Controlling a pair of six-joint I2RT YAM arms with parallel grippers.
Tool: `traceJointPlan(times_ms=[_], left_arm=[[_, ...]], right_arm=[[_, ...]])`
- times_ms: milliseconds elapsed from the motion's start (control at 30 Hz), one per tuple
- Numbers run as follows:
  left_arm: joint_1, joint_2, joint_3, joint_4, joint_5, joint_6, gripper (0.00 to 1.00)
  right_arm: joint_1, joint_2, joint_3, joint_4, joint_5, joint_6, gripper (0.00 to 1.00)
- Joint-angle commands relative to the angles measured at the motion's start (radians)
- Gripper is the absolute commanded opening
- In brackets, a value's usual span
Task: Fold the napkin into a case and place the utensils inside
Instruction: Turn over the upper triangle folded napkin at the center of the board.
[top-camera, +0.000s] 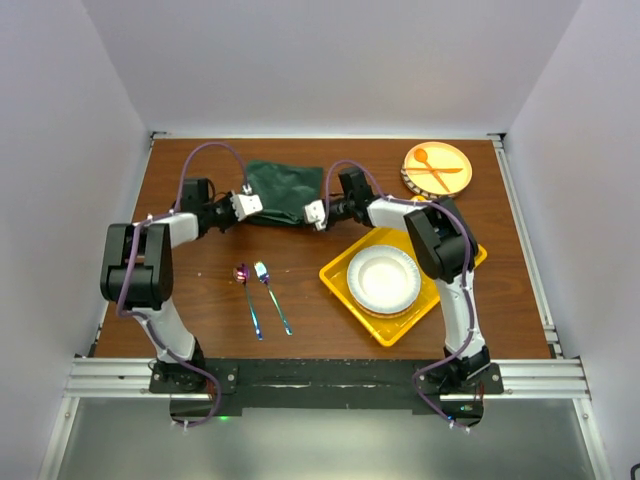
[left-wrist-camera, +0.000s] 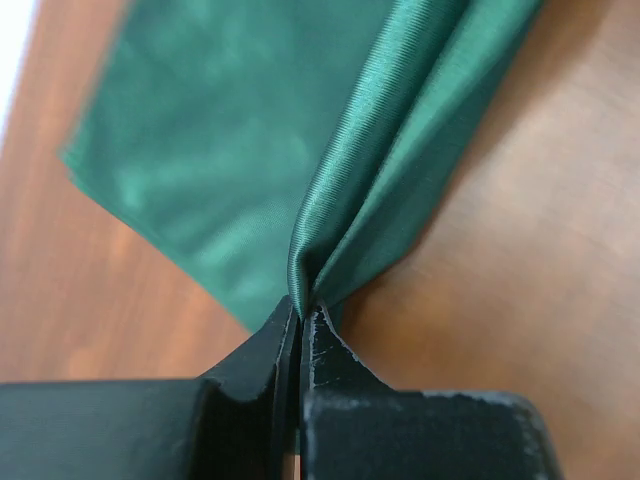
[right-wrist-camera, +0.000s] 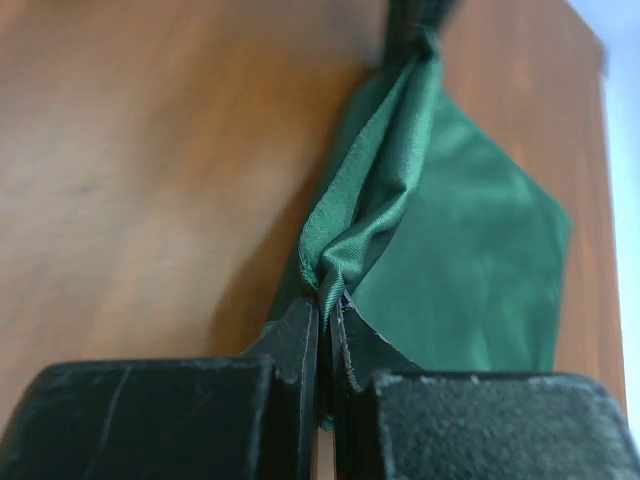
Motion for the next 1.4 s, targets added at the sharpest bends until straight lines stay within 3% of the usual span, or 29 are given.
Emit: traceJointPlan(times_ms=[0,100,267,300,367,400,433,533,633,767,800,900,1000,1133,1367], left_arm=[[0.004,-0.083,-0.031,-0.027,-0.038,0.114,0.0],[-0.002,-0.085,-0.047,-0.065,-0.04,0.119,0.0],[-0.001,-0.113,-0.079,-0.12,-0.046,0.156,0.0],[-0.002,-0.116,-0.078,-0.133,-0.052,0.159,0.06],[-0.002,-0.125,-0.064,-0.182,-0.06,0.169,0.19],[-0.002,-0.129,-0.058,-0.206,-0.063,0.174,0.33],[0.001,-0.142,-0.053,-0.254,-0.063,0.183,0.37],[0.017,-0.195,-0.022,-0.361,-0.02,0.183,0.46],[0.024,-0.238,0.021,-0.436,0.021,0.13,0.47],[0.022,-0.238,0.1,-0.467,0.083,0.015,0.47],[0.021,-0.22,0.113,-0.461,0.098,-0.011,0.48],[-0.002,-0.197,0.151,-0.464,0.138,-0.047,0.48],[-0.087,-0.208,0.114,-0.385,0.132,-0.027,0.47],[-0.174,-0.168,0.079,-0.334,0.088,0.051,0.44],[-0.179,-0.053,0.12,-0.341,0.014,0.106,0.41]], right_arm=[[-0.002,-0.1,0.002,-0.307,-0.051,-0.394,0.0],[0.01,-0.102,0.002,-0.438,-0.042,-0.516,0.0],[0.025,-0.108,0.004,-0.488,-0.031,-0.539,0.0],[0.027,-0.111,0.008,-0.496,-0.028,-0.54,0.06],[0.035,-0.124,0.014,-0.527,-0.038,-0.539,0.29],[0.036,-0.132,0.024,-0.539,-0.041,-0.537,0.39],[0.038,-0.152,0.027,-0.55,-0.045,-0.518,0.54],[0.036,-0.198,0.028,-0.588,-0.031,-0.414,0.67],[0.016,-0.27,0.025,-0.478,0.021,-0.156,0.72],[-0.021,-0.272,0.089,-0.337,0.166,0.318,0.72],[-0.028,-0.254,0.153,-0.329,0.192,0.507,0.72],[-0.077,-0.16,0.305,-0.388,0.235,0.834,0.66],[-0.129,-0.099,0.35,-0.396,0.268,1.098,0.62],[-0.137,-0.071,0.33,-0.396,0.321,1.233,0.54],[-0.133,-0.007,0.314,-0.355,0.352,1.308,0.49]])
